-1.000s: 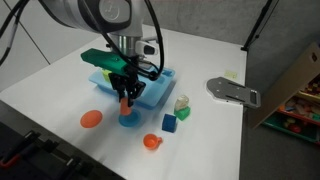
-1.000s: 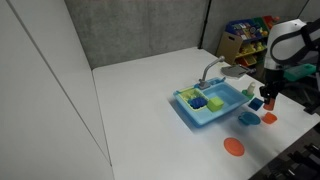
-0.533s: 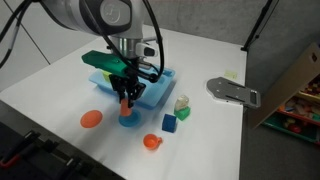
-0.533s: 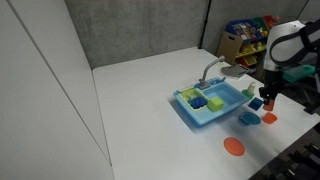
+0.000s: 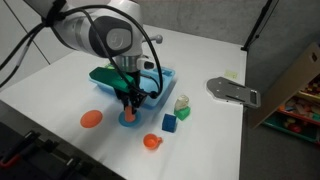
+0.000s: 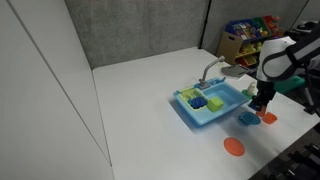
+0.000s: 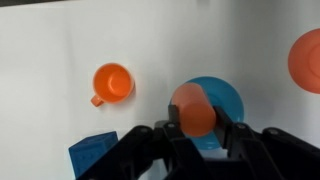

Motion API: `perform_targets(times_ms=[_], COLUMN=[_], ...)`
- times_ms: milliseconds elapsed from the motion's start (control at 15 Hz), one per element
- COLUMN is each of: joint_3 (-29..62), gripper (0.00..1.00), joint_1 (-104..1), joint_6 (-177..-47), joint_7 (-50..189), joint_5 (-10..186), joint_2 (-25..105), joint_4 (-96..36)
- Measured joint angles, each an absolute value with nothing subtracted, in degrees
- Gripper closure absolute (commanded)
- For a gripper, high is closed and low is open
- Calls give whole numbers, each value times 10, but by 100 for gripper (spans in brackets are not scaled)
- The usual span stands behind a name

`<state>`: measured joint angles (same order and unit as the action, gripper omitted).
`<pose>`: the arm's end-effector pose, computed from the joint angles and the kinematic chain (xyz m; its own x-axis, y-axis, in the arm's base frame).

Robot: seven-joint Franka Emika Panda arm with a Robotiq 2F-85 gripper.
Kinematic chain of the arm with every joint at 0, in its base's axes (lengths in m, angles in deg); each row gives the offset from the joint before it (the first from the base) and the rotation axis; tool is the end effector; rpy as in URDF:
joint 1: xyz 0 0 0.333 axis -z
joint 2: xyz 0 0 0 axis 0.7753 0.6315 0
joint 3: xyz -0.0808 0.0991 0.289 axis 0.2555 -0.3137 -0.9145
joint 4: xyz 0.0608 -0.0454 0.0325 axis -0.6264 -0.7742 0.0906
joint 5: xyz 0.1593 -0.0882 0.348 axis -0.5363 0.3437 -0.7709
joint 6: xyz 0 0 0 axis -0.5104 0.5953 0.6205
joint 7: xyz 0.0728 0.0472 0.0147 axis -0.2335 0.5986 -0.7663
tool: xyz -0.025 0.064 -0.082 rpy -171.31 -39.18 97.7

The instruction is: Remove the orange cup from the sink and put it on top of the blue saucer plate which is on top of a blue cup

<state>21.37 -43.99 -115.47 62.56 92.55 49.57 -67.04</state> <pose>0.4810 -0.1374 0.1418 0.9448 -0.1295 -0.3010 -0.1013 -0.9890 0.1075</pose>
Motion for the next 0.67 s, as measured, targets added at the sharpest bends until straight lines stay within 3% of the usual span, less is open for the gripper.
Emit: perform_targets(times_ms=[667], joint_3=[210], gripper=[87], joint_1=[-446], joint_6=[-1226], joint_7=[626], joint_5=[924], joint_2=[530], joint_4=[-669])
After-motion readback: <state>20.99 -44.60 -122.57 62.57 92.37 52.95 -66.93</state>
